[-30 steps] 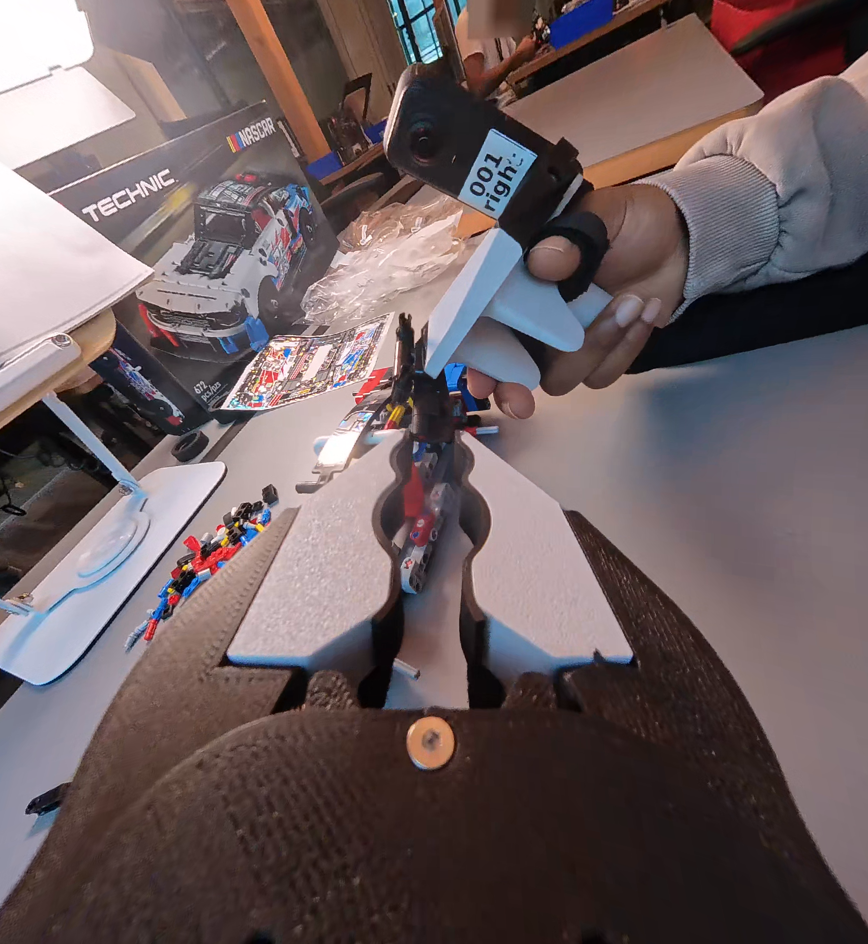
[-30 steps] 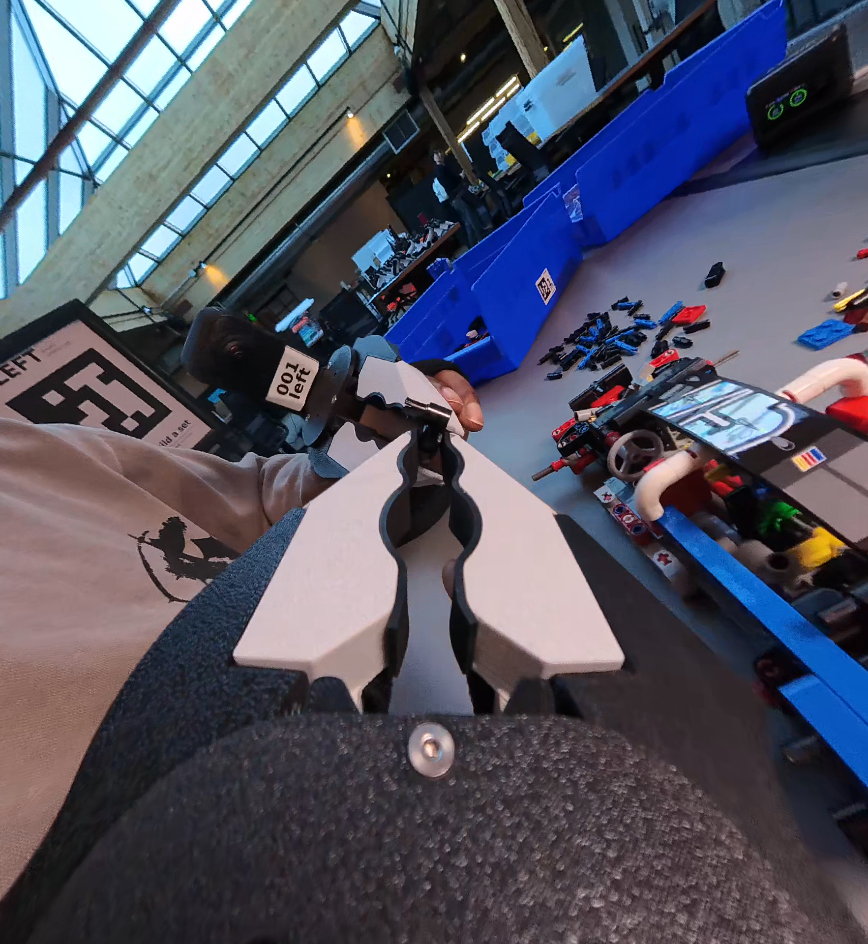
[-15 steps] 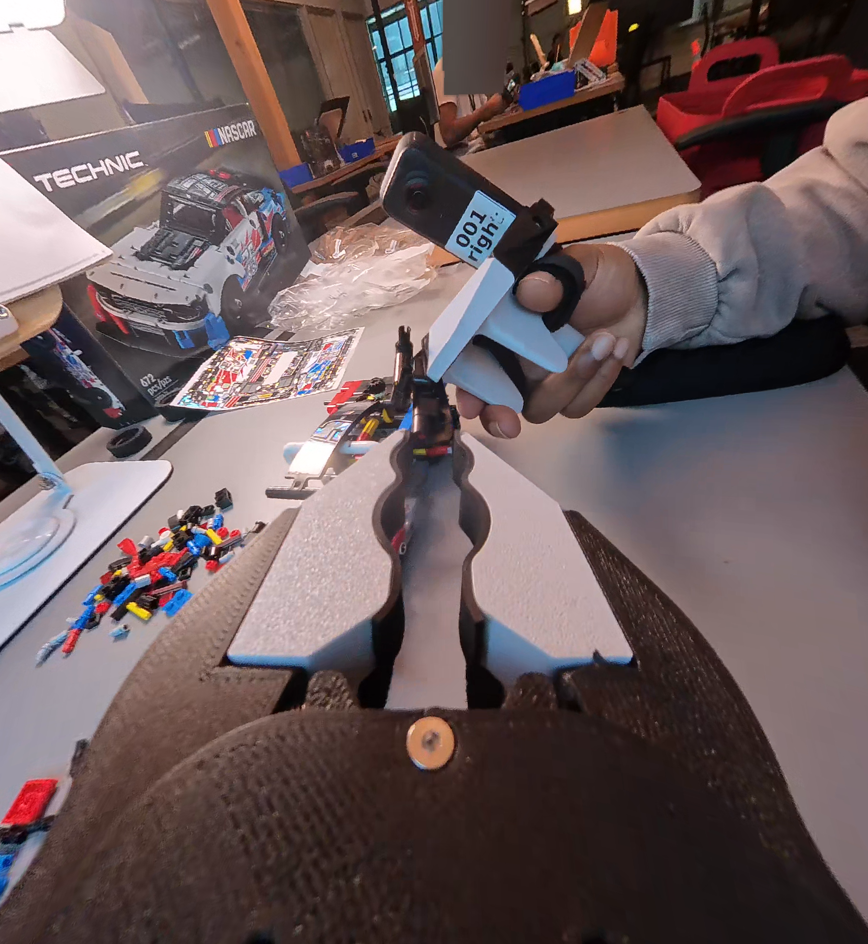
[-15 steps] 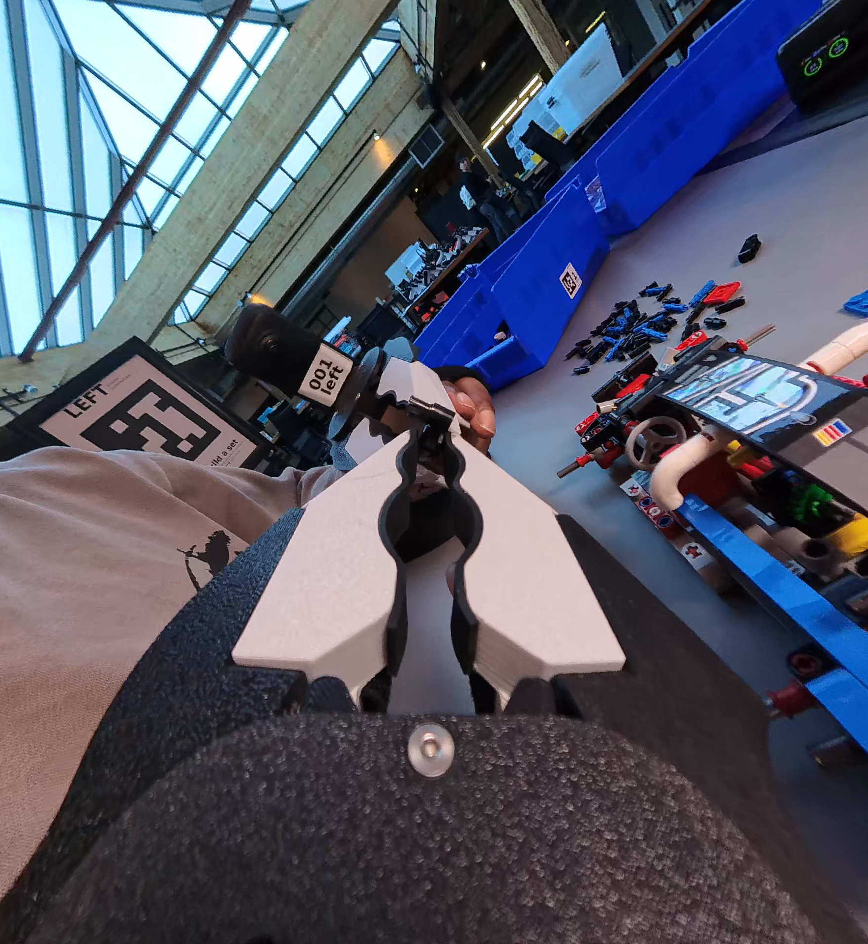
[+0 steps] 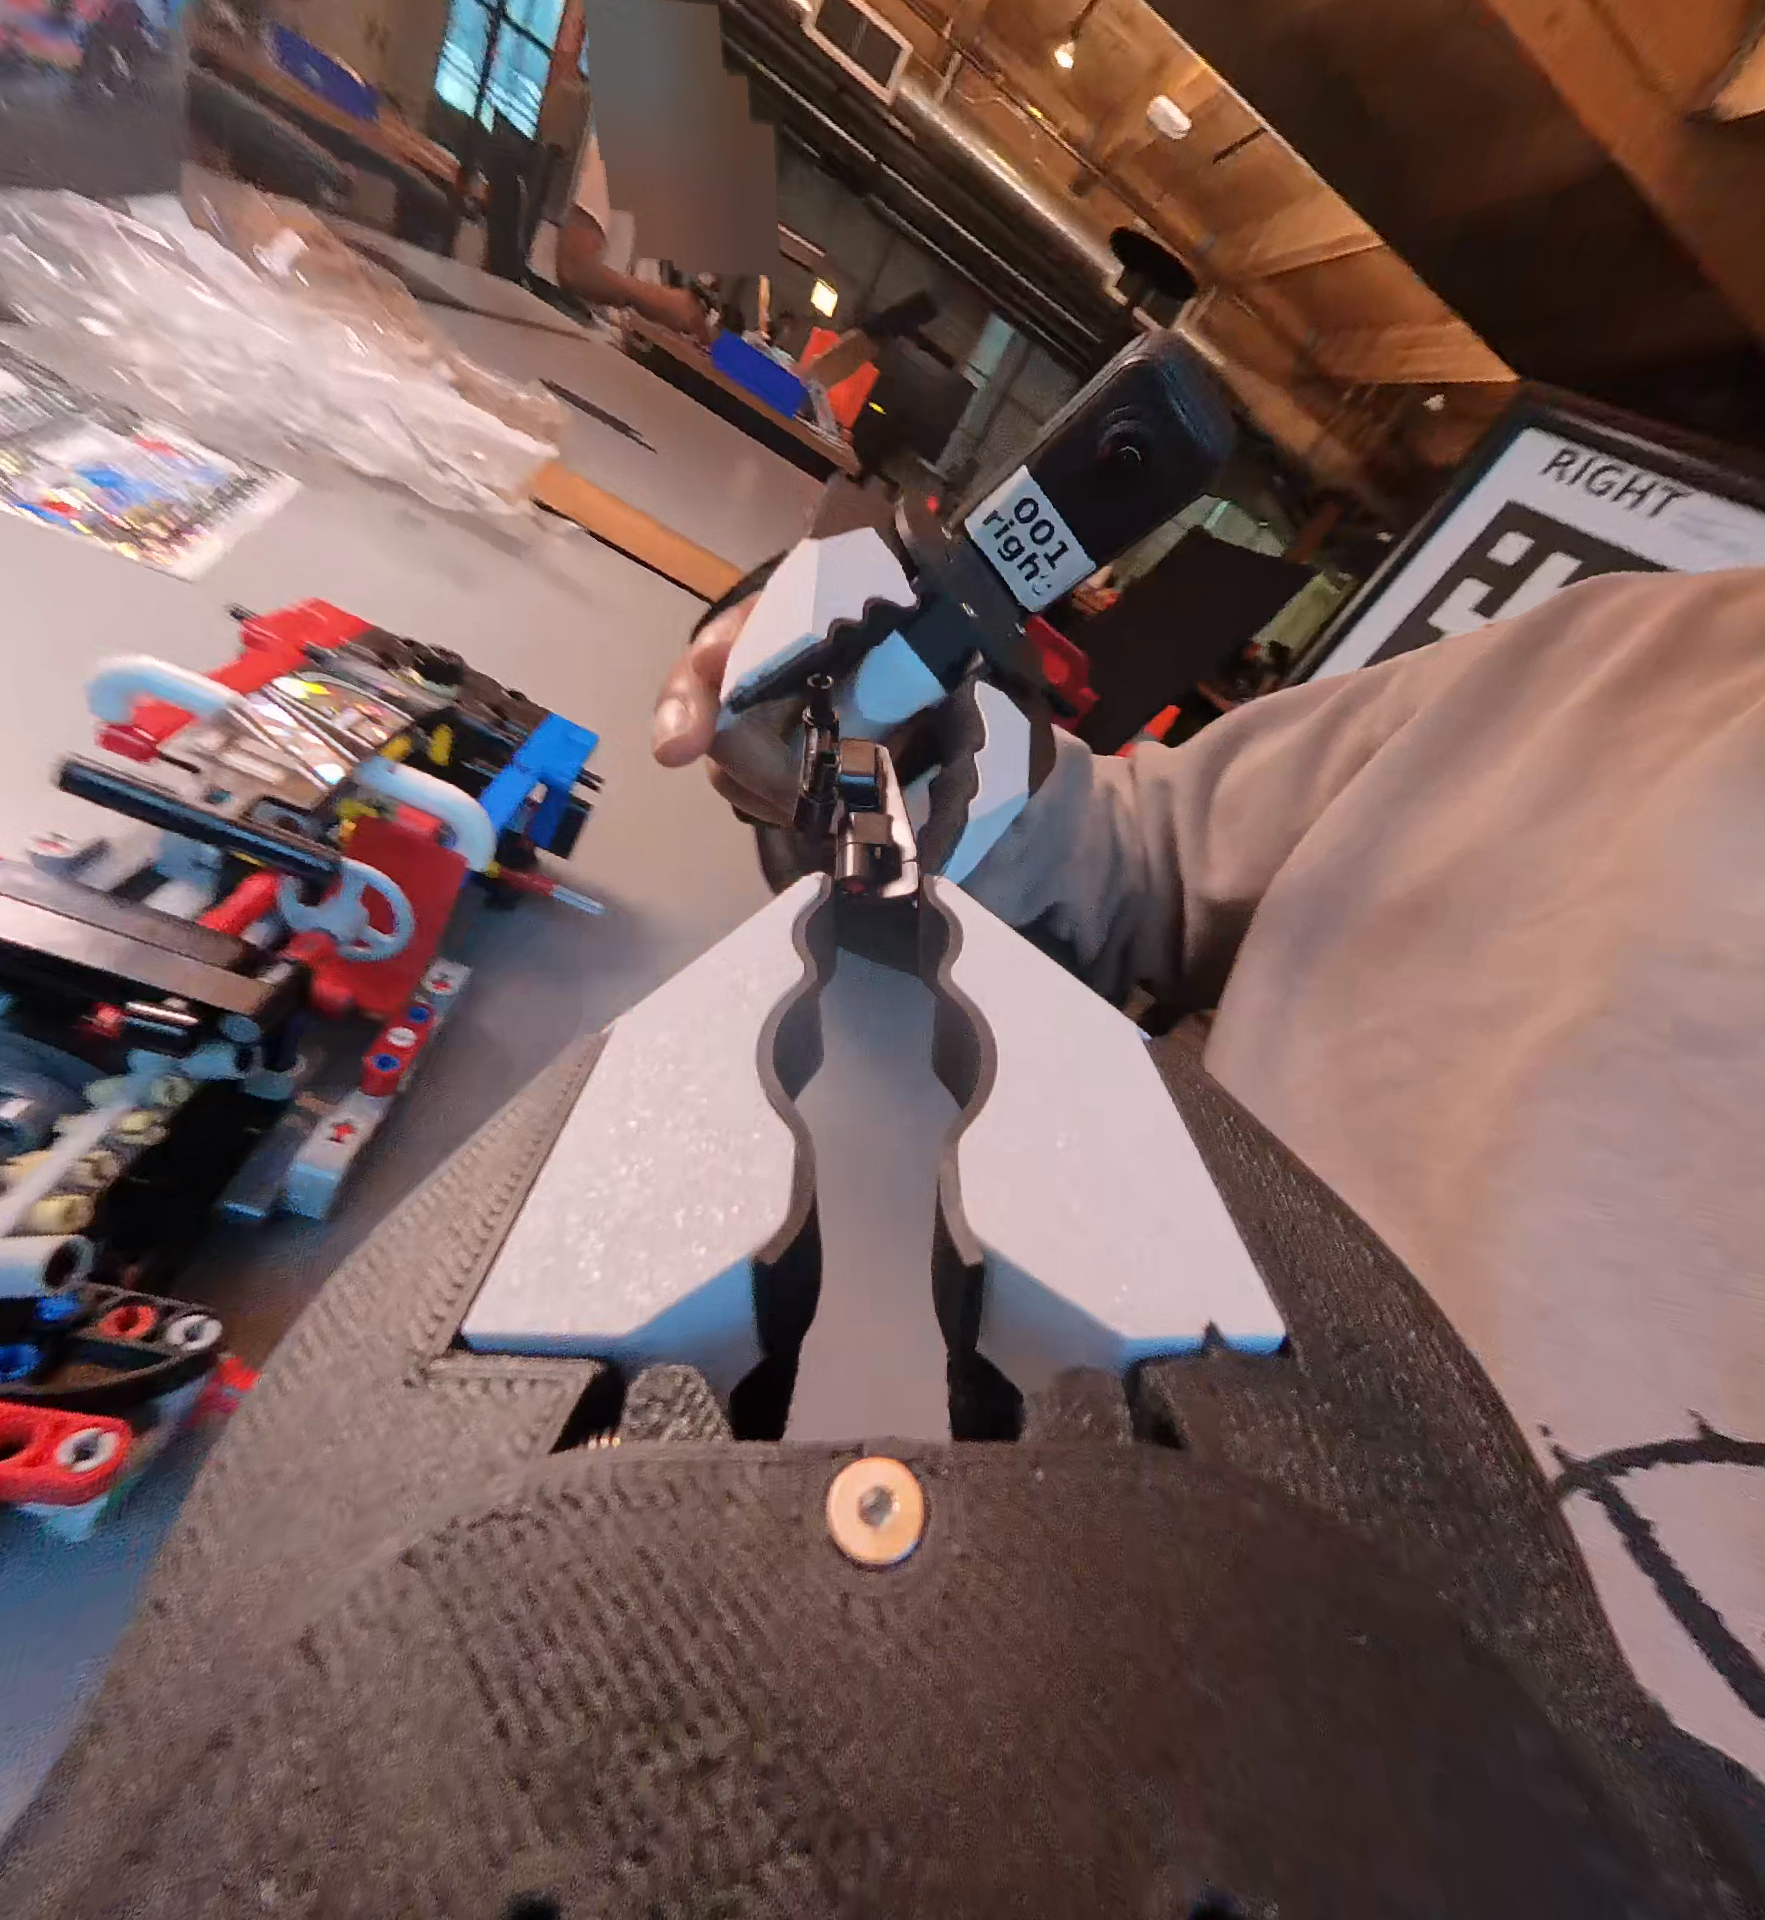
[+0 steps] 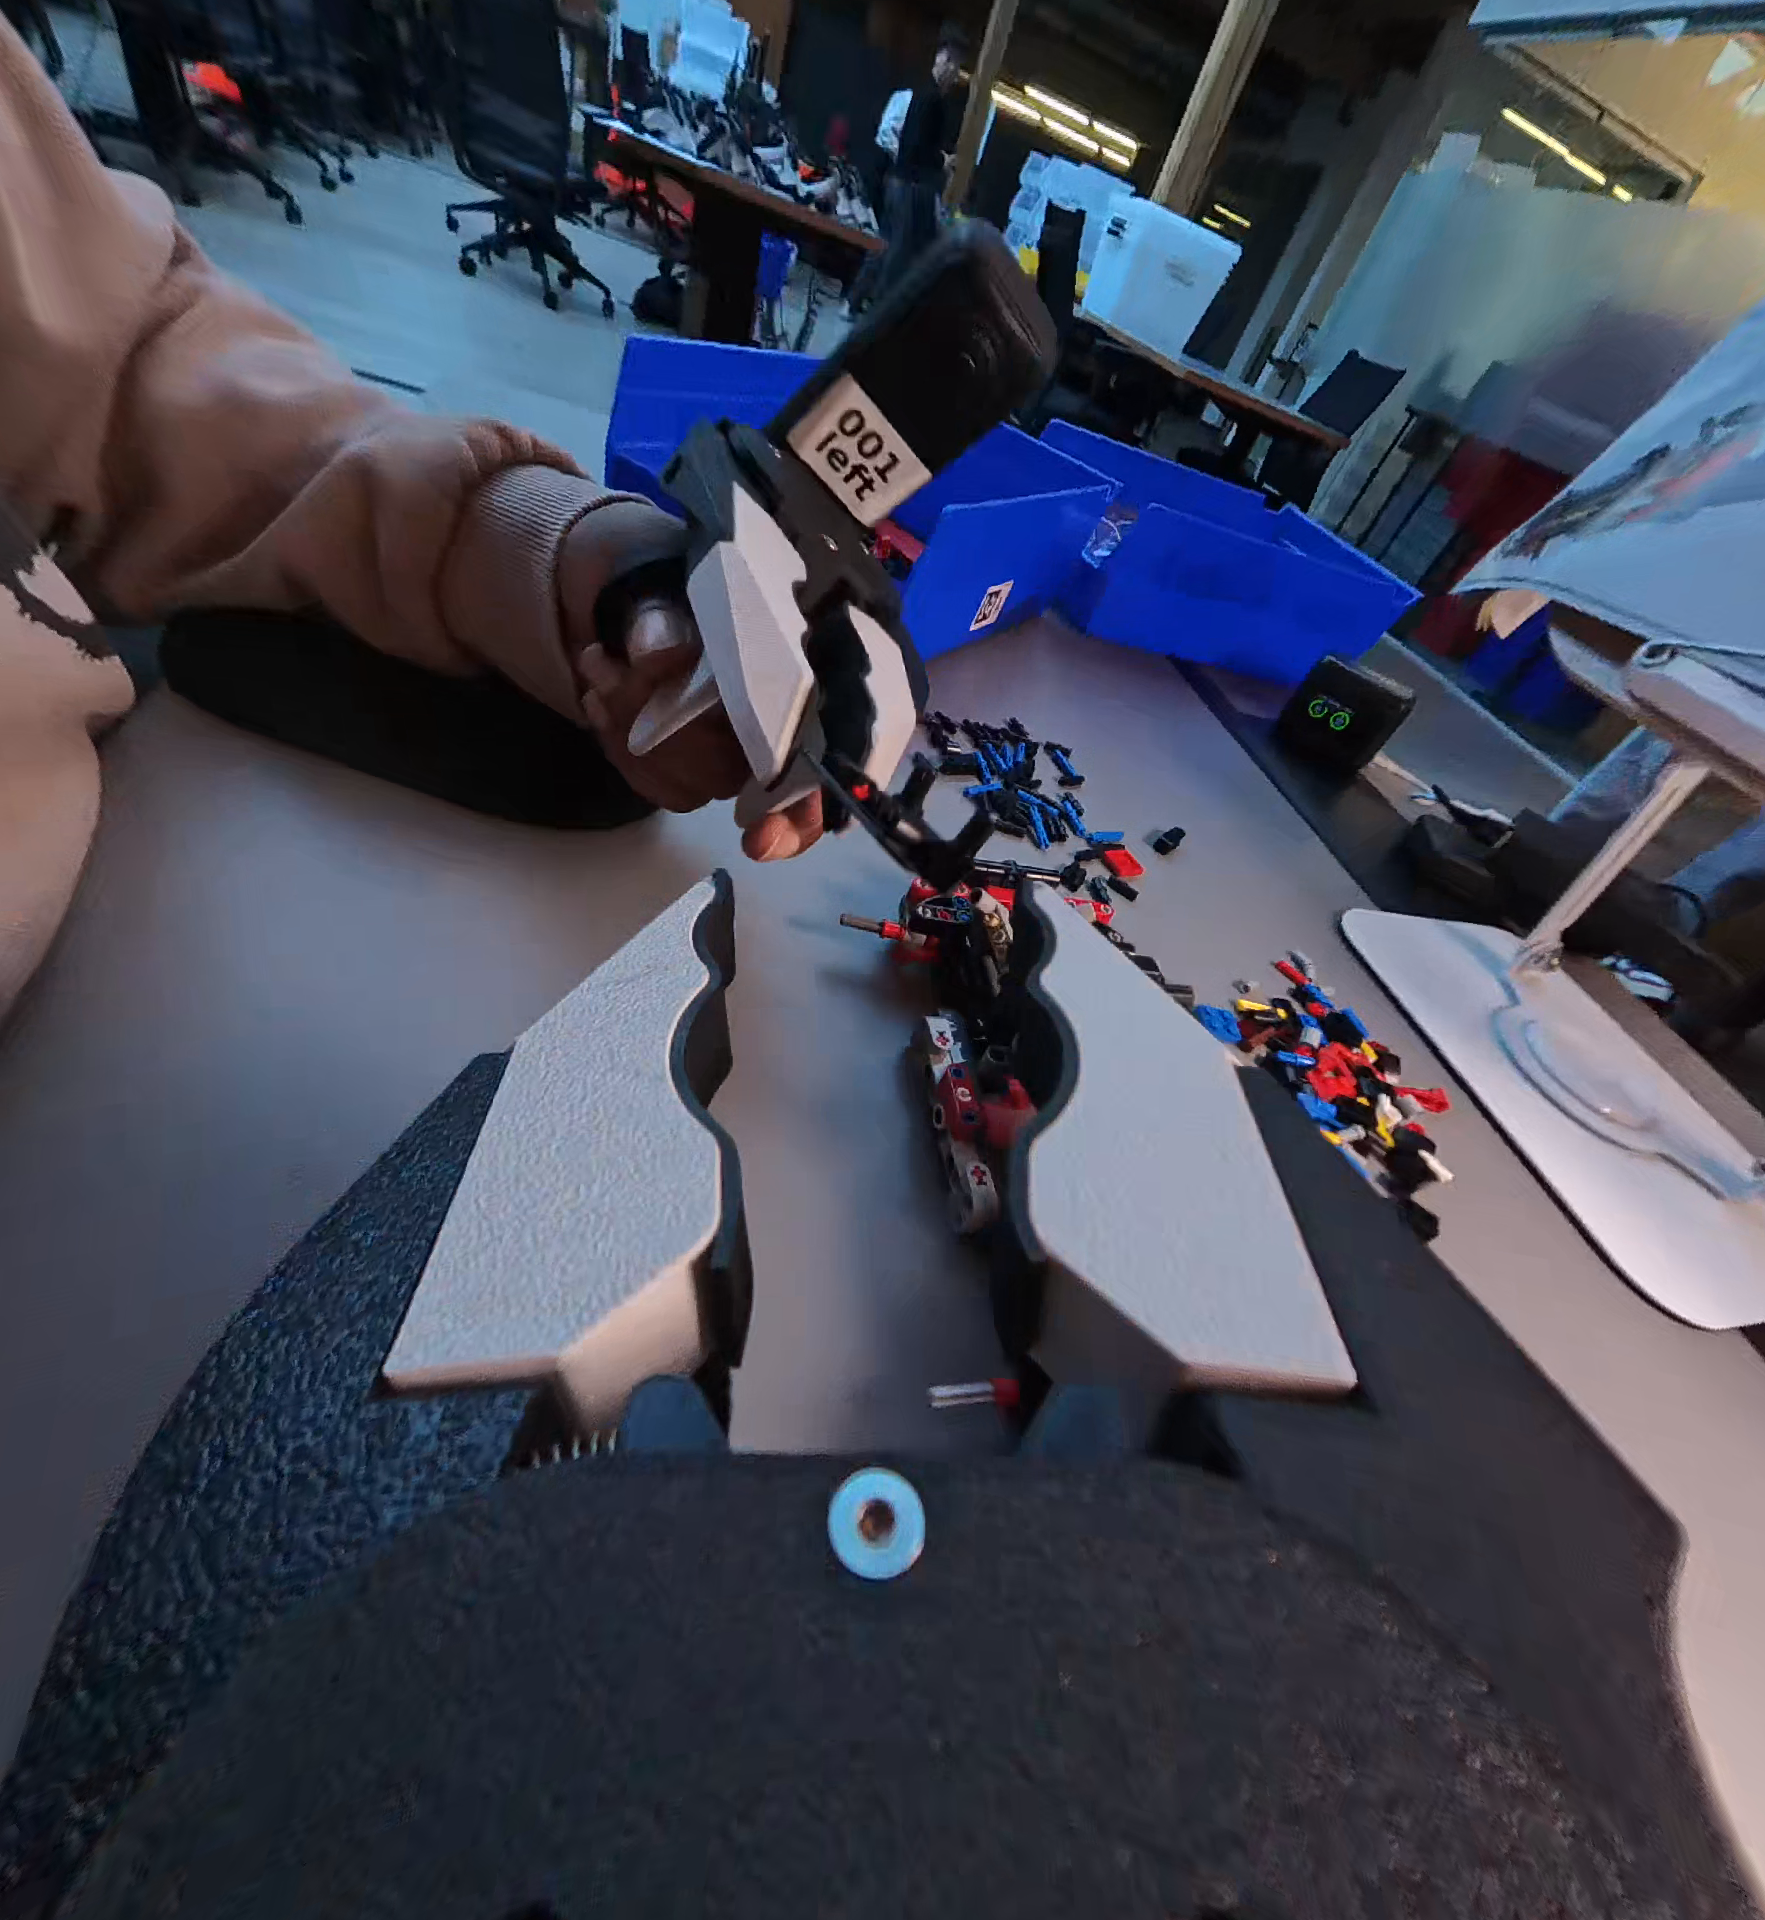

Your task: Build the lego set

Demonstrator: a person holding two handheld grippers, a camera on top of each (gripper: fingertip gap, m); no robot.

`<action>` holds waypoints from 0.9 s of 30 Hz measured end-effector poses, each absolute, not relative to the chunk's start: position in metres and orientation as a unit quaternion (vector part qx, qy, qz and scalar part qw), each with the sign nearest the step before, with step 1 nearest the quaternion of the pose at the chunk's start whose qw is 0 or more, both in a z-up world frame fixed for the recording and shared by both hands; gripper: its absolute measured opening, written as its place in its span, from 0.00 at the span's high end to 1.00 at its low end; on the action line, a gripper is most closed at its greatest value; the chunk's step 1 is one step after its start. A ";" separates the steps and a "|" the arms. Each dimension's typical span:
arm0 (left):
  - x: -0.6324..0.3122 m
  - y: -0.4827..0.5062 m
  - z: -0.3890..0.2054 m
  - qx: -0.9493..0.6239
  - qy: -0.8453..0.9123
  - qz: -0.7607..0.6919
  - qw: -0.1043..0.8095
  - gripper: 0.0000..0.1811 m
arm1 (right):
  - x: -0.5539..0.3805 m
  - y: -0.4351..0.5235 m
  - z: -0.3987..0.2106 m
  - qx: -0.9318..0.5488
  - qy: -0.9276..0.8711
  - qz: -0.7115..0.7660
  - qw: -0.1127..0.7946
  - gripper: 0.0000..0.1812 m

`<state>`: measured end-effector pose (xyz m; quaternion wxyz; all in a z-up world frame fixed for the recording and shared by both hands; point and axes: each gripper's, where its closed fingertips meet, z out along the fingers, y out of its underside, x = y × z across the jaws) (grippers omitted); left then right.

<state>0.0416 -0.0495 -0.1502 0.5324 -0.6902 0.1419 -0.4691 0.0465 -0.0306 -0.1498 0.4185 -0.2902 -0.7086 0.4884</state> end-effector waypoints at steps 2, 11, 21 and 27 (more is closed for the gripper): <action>0.050 -0.055 -0.155 -0.690 0.136 -0.513 0.492 0.93 | 0.048 -0.038 -0.147 -0.268 -0.714 0.483 0.431 0.76; 0.062 -0.064 -0.161 -0.690 0.133 -0.572 0.423 0.93 | 0.053 -0.050 -0.153 -0.230 -0.740 0.451 0.443 0.88; 0.067 -0.070 -0.163 -0.684 0.129 -0.610 0.380 0.93 | 0.058 -0.054 -0.153 -0.223 -0.748 0.453 0.430 0.88; 0.056 -0.064 -0.157 -0.671 0.098 -0.618 0.398 0.93 | 0.053 -0.048 -0.157 -0.266 -0.729 0.488 0.399 0.90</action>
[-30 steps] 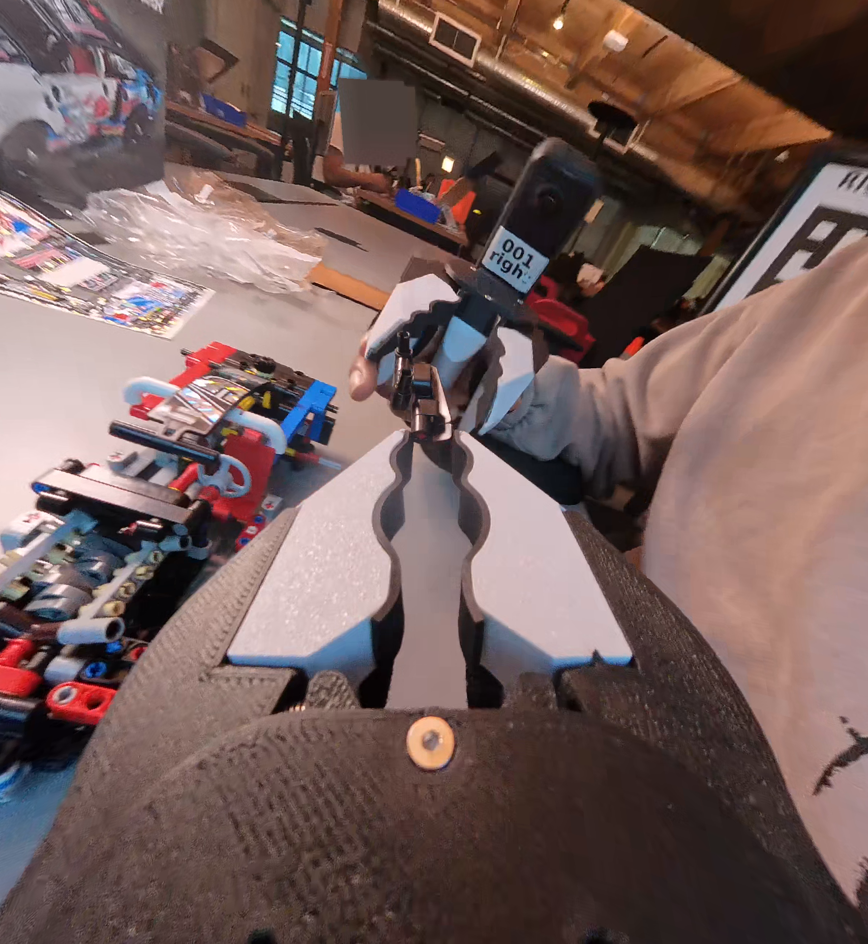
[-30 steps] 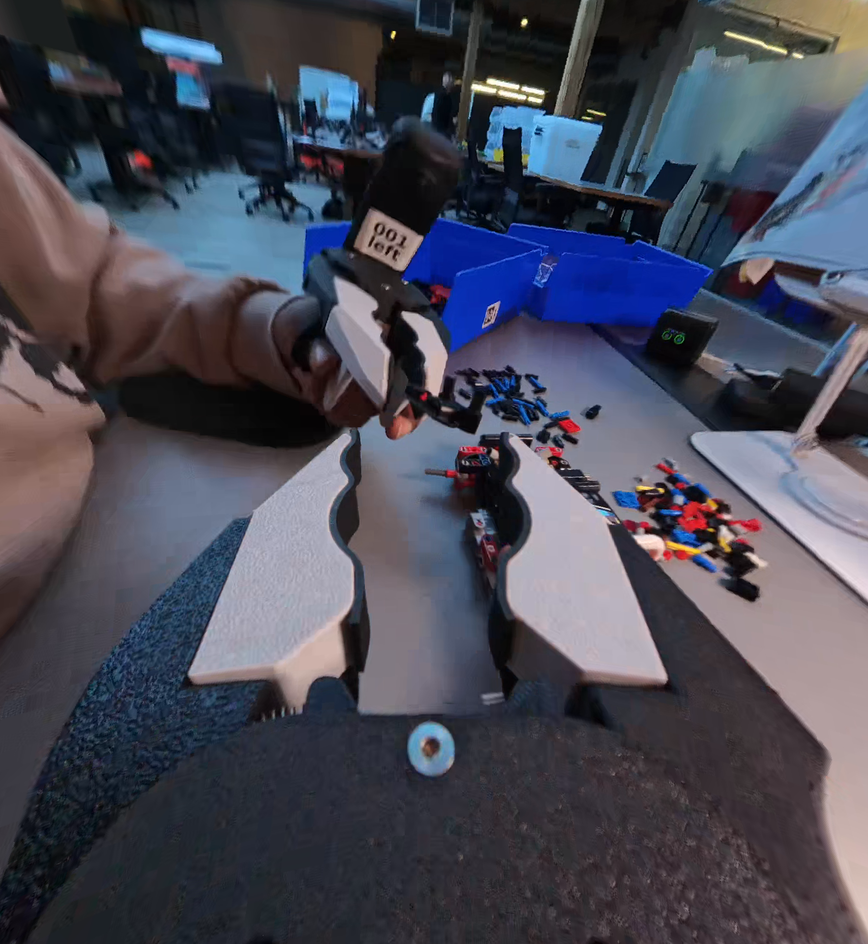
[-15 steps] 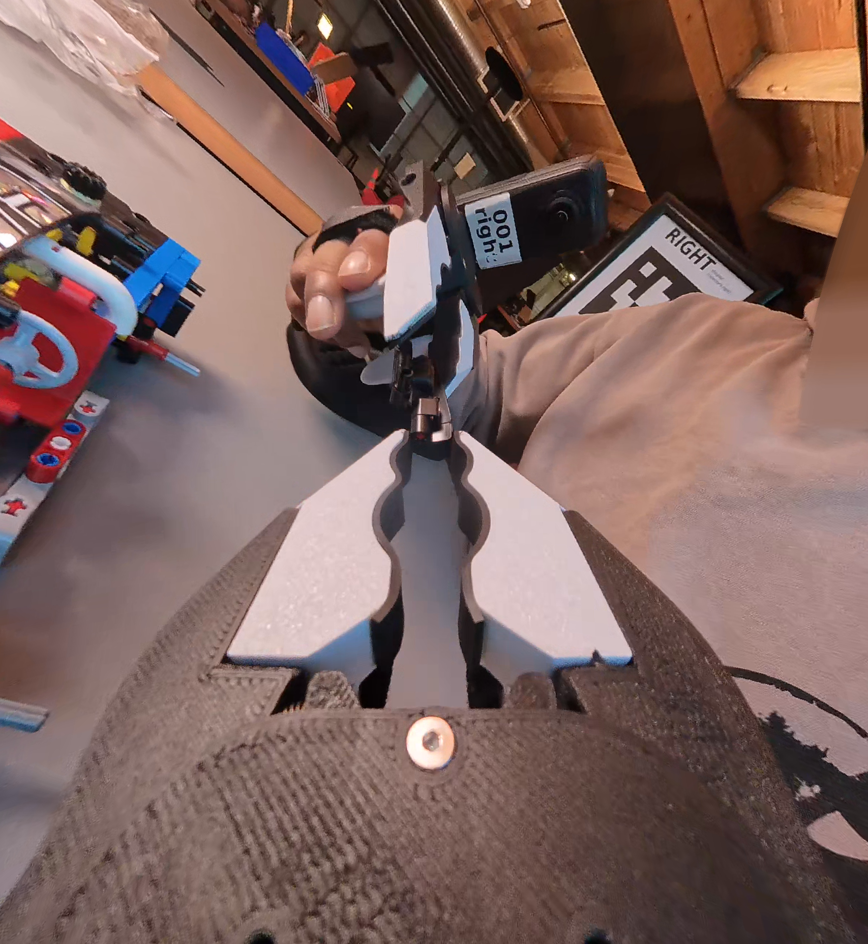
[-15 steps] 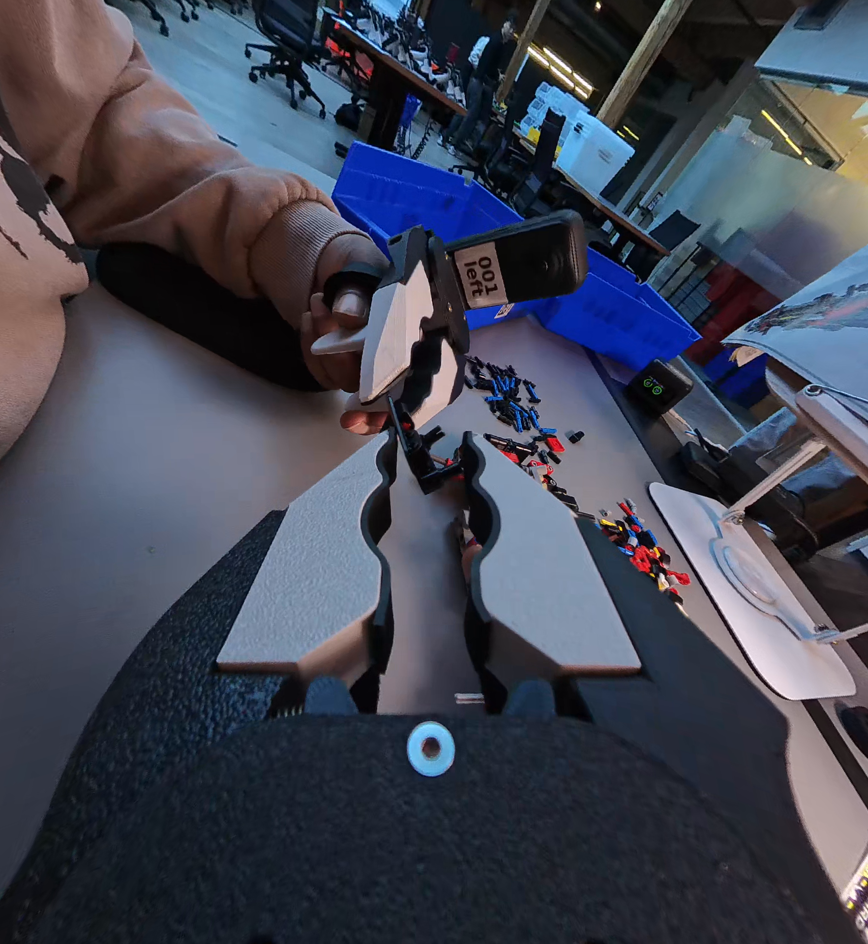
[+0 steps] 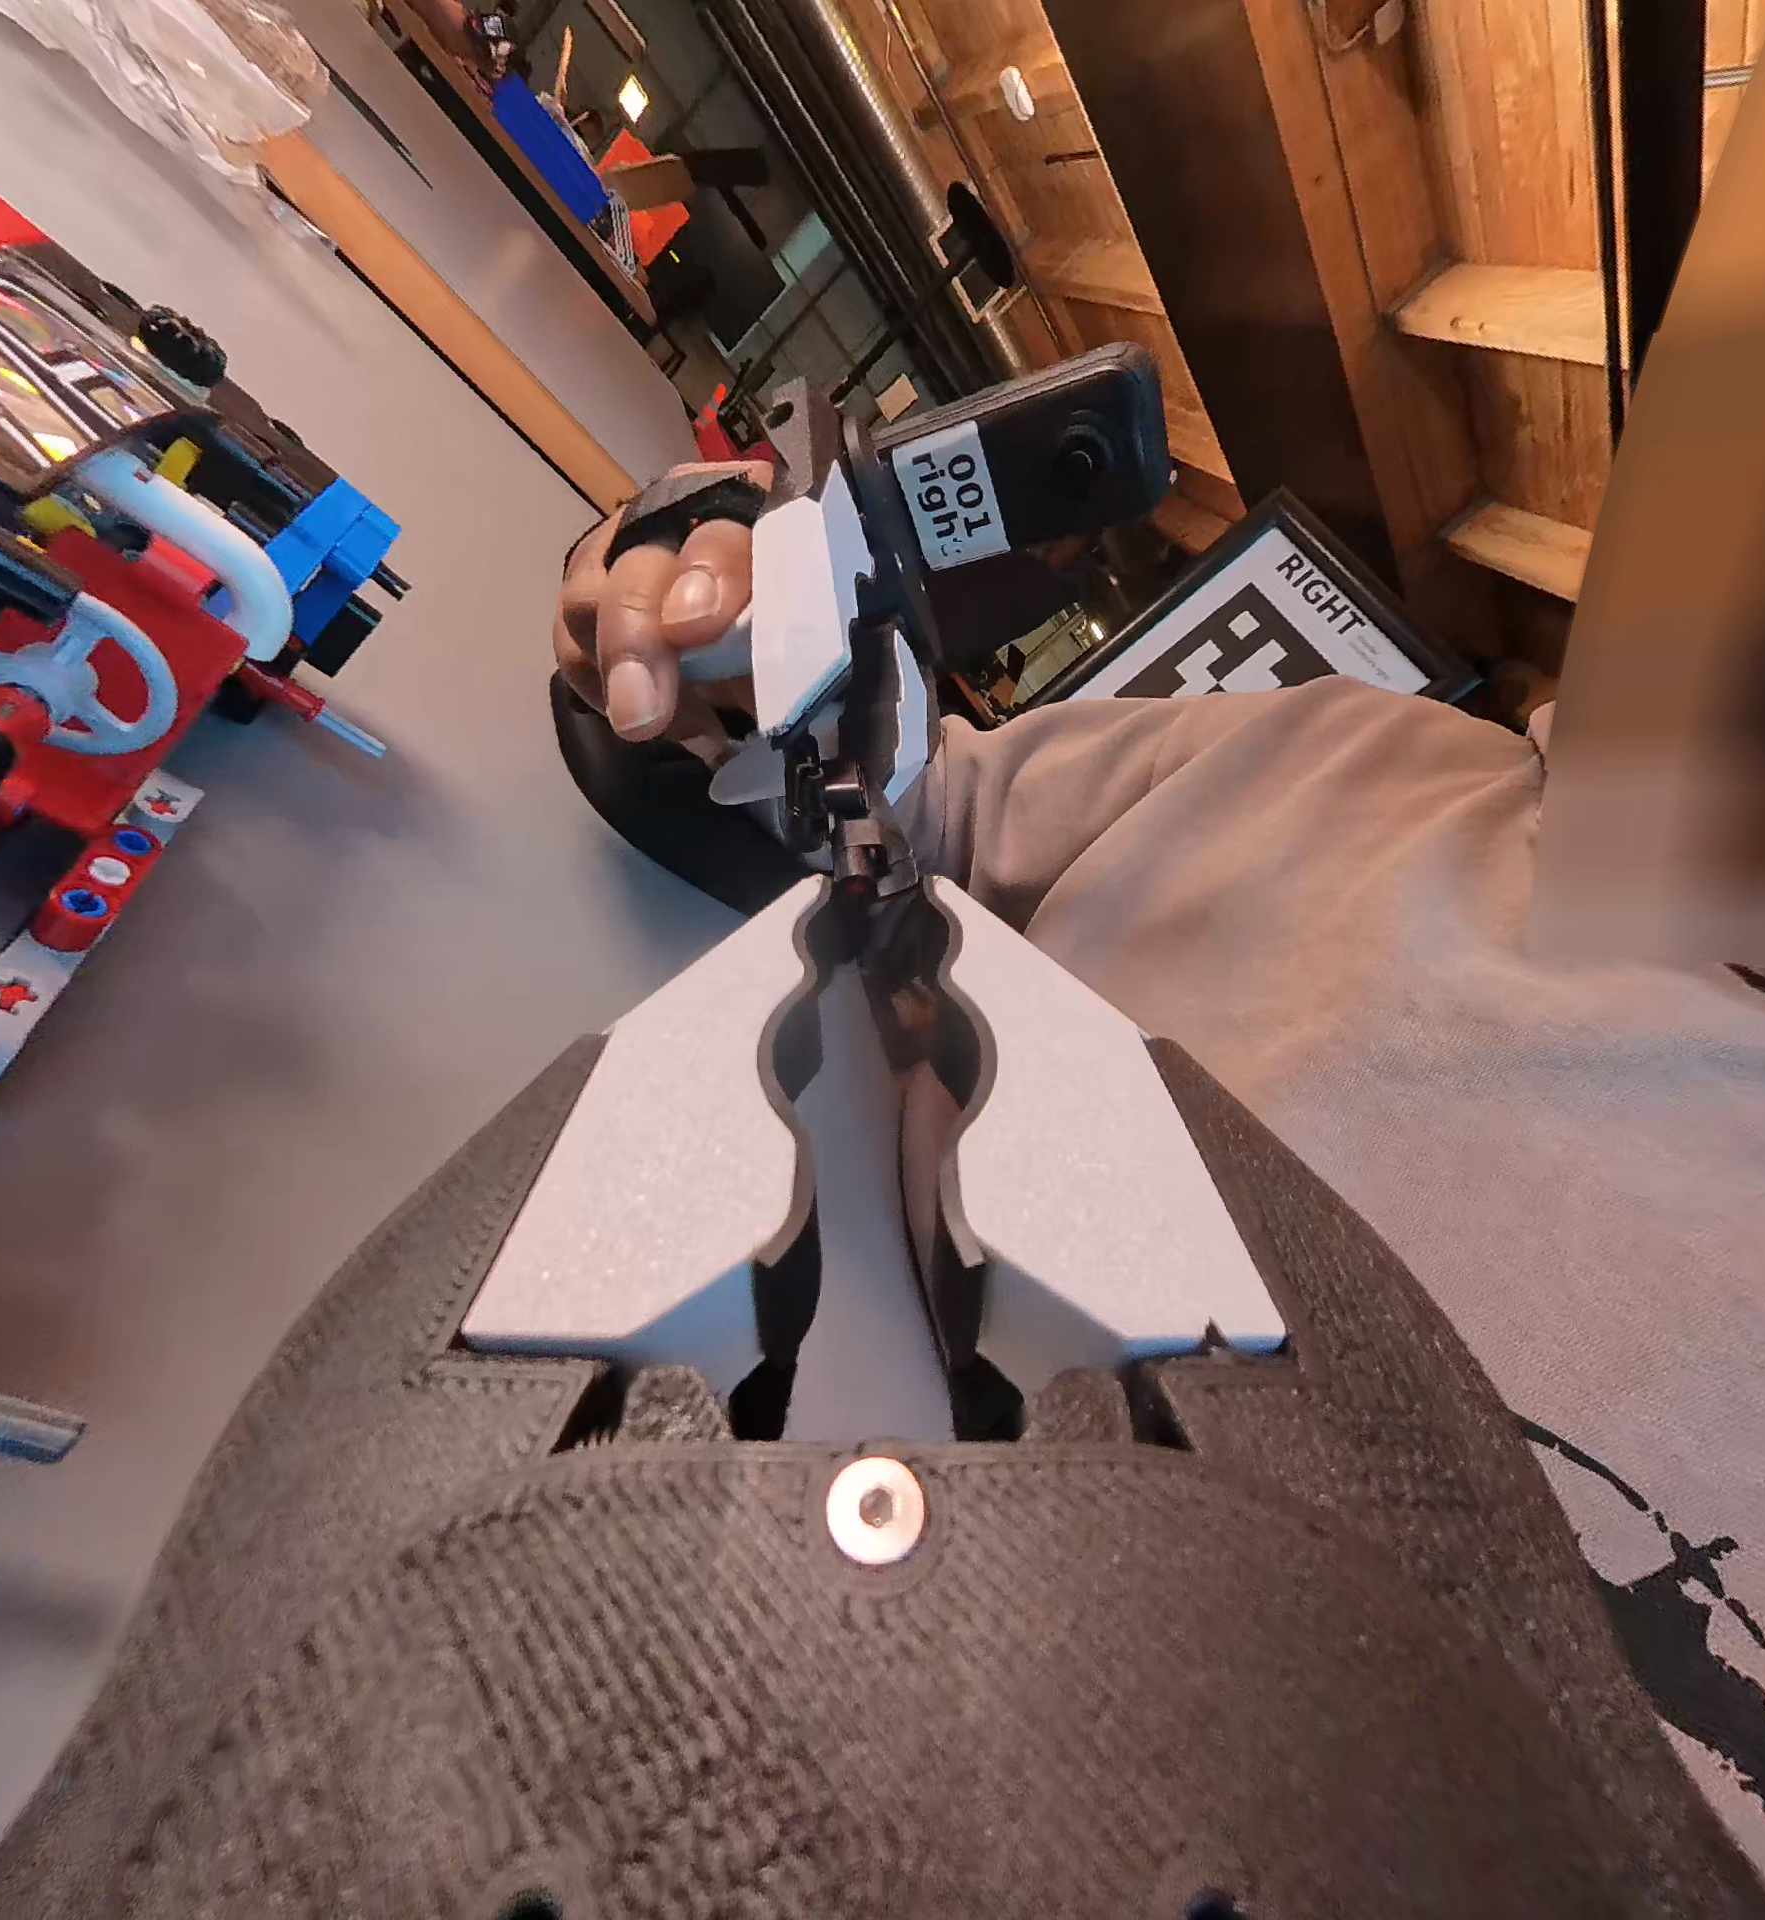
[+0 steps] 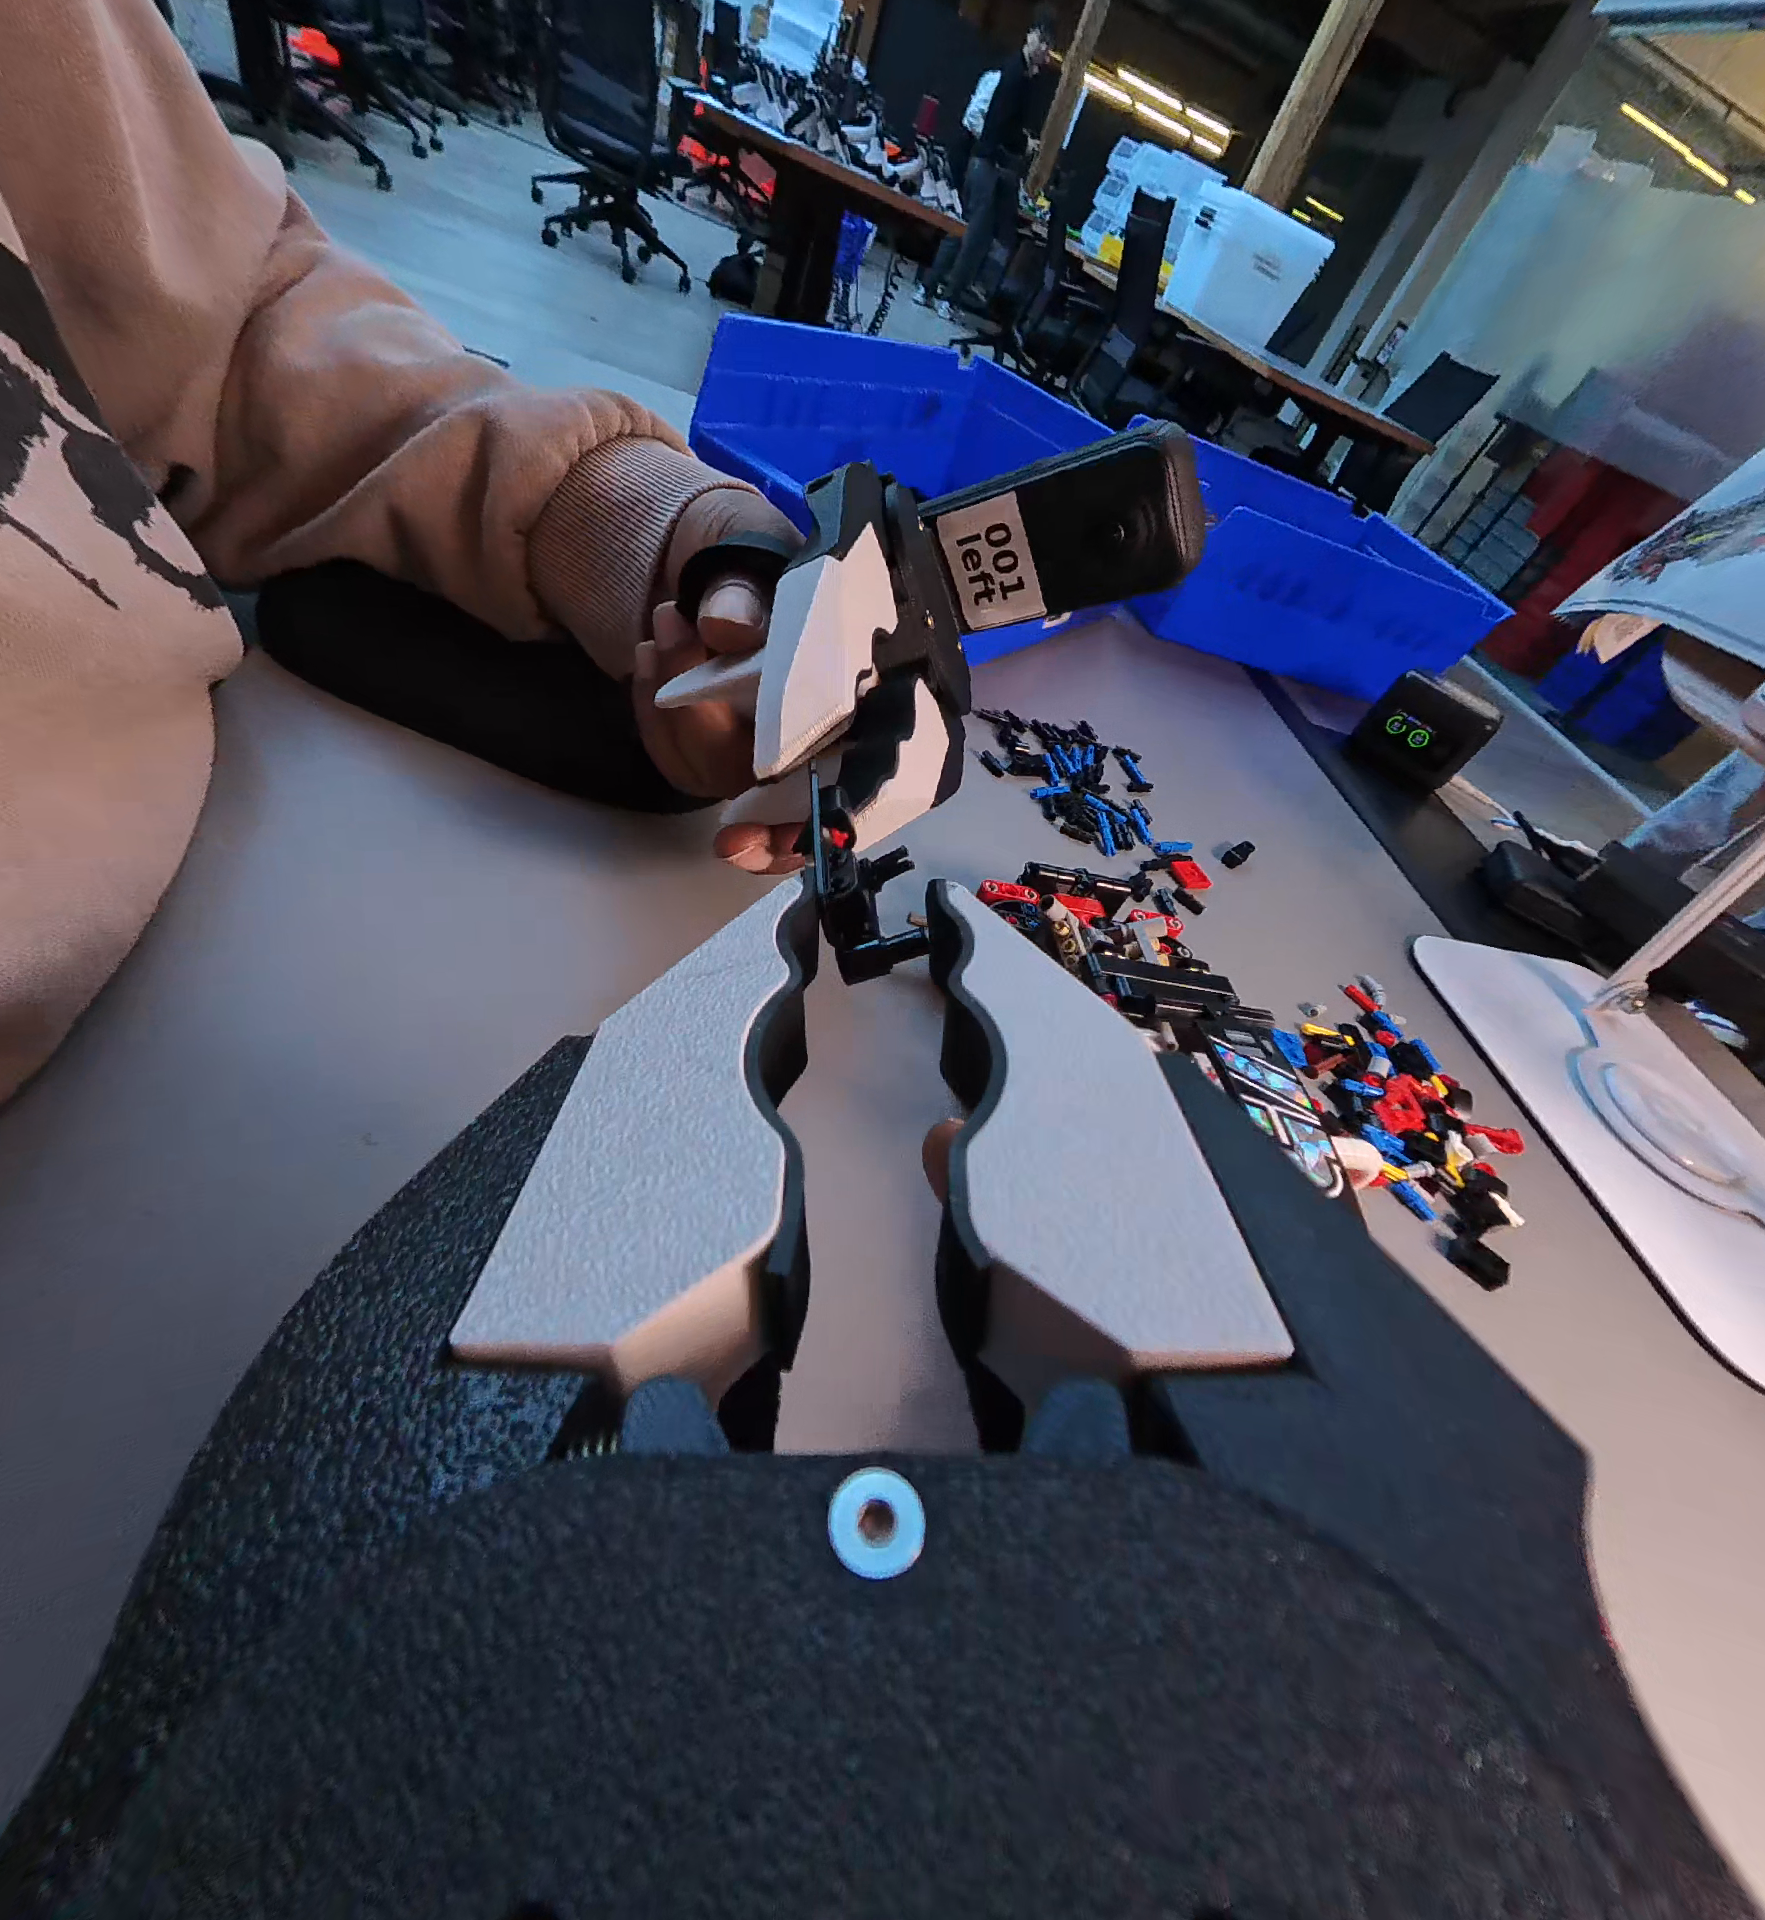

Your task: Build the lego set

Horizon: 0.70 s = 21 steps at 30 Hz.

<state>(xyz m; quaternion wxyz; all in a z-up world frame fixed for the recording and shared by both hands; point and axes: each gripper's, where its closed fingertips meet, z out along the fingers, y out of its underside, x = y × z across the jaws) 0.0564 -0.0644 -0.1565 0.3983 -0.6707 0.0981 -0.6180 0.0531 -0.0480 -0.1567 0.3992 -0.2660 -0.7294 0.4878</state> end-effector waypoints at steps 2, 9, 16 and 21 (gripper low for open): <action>0.056 -0.064 -0.155 -0.668 0.097 -0.619 0.401 0.93 | 0.053 -0.048 -0.155 -0.270 -0.726 0.494 0.396 0.90; 0.035 -0.052 -0.147 -0.650 0.048 -0.612 0.448 0.93 | 0.045 -0.029 -0.158 -0.338 -0.694 0.521 0.365 0.91; 0.022 -0.042 -0.155 -0.695 0.072 -0.499 0.514 0.90 | 0.038 -0.016 -0.156 -0.409 -0.638 0.574 0.310 0.92; 0.019 -0.036 -0.154 -0.714 0.141 -0.361 0.583 0.87 | 0.036 -0.019 -0.162 -0.473 -0.596 0.617 0.200 0.92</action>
